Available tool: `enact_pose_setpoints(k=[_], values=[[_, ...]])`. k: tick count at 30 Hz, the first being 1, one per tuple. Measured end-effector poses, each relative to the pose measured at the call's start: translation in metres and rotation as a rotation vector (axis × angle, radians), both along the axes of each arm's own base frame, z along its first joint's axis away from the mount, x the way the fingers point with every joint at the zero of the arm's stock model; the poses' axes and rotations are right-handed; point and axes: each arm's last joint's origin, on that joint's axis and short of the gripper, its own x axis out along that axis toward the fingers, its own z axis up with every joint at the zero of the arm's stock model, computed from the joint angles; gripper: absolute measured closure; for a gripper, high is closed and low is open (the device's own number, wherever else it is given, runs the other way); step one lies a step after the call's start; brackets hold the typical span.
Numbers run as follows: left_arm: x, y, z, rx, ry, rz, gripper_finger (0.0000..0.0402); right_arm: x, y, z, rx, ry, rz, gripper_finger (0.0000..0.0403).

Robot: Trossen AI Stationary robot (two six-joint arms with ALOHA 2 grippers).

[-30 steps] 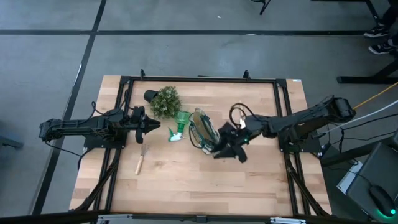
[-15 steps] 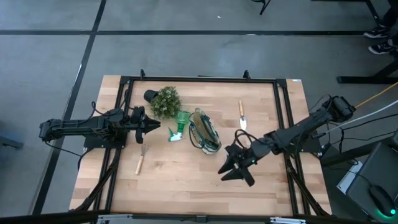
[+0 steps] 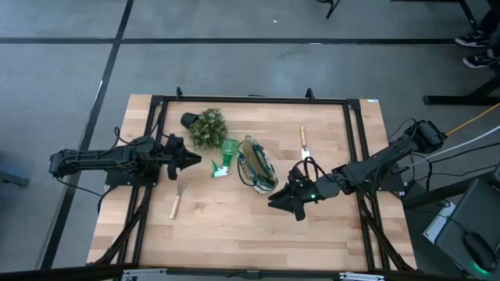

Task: Pick & Place Garden tools in Gardening bag
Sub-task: Put the light brown hand rake into the light brown gardening bag

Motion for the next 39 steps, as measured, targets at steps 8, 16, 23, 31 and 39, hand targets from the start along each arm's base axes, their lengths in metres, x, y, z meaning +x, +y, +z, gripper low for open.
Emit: enact_pose_setpoints(k=[8,16,23,31,39], values=[[0.0,-0.004,-0.001,-0.077,0.007,-0.127,0.0329,0.0,0.0,0.0,0.048,0.011,-0.015,0.0227],[-0.002,-0.019,0.002,-0.346,0.195,-0.371,0.0334,0.002,-0.006,-0.003,0.026,0.034,-0.033,0.0227],[-0.003,-0.03,0.048,-0.282,0.447,-0.358,0.0361,0.002,-0.011,-0.011,-0.016,0.11,-0.049,0.0228],[0.005,-0.051,0.075,-0.408,0.917,-0.362,0.038,-0.001,-0.013,-0.019,-0.062,0.197,-0.05,0.0228],[0.021,-0.081,0.055,-0.532,1.196,-0.294,0.0367,-0.006,-0.015,-0.029,-0.116,0.3,-0.051,0.0228]])
